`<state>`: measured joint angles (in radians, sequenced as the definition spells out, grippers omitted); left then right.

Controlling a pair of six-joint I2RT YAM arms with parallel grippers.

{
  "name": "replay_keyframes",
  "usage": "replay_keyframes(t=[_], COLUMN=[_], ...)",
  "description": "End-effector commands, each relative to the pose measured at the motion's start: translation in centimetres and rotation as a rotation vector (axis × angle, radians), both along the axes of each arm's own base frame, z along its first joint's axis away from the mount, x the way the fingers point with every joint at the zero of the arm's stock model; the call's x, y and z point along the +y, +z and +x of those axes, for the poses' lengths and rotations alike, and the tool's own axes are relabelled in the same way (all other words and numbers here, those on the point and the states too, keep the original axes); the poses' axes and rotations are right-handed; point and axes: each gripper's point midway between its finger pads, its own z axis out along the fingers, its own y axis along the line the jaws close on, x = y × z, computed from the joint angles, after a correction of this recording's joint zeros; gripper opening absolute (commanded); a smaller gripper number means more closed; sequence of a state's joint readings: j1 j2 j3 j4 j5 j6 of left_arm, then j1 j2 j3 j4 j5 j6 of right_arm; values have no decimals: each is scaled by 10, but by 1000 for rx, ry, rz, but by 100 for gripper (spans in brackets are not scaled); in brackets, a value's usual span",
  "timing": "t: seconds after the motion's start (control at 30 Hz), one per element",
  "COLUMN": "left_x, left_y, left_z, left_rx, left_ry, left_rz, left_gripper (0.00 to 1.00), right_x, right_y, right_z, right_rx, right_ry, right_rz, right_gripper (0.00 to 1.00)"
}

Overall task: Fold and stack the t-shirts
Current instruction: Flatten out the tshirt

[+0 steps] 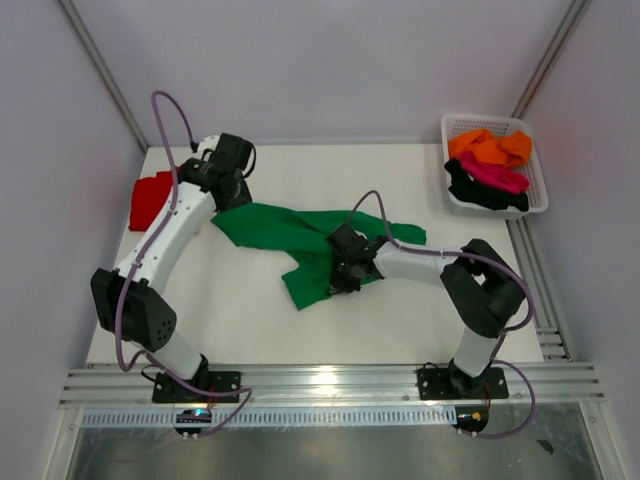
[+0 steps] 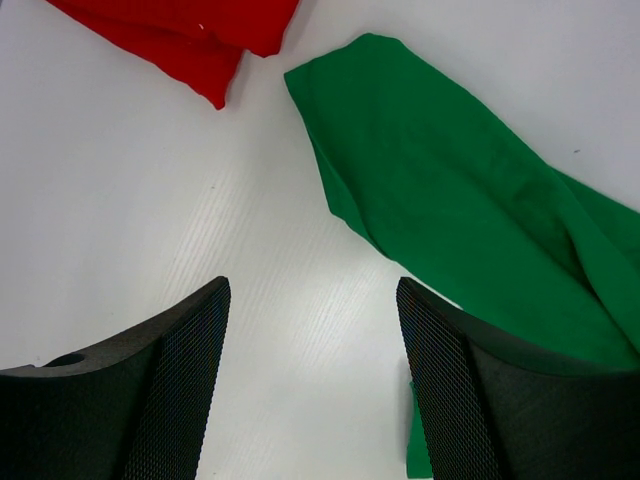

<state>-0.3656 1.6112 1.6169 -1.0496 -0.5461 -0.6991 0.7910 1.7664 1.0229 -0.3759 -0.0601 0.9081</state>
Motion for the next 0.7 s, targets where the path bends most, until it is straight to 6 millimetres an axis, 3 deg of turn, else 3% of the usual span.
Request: replay_keyframes(t=[0.0, 0.1, 0.2, 0.3, 0.37, 0.67], left_x=[3, -2, -7, -8, -9, -18], left_y=[14, 7, -1, -9, -12, -7], left_z=[0, 3, 5, 10, 14, 28], left_rx=[-53, -37, -22, -8, 0, -10], left_ry=[14, 6, 1, 3, 0, -22], left_rz=[-10, -27, -39, -31, -26, -45], left_gripper=[70, 70, 70, 70, 69, 69], right_x=[-4, -11, -30, -66, -88, -140], right_y=[28, 44, 60, 75, 80, 72], right_z=[7, 2, -11, -21, -39, -117], right_rx=[-93, -114, -120, -152, -135, 28], right_ry=[27, 92, 147, 127, 104, -65], right_rz=[-5, -24, -74, -172, -202, -143], right_gripper=[7, 6, 6, 5, 5, 6])
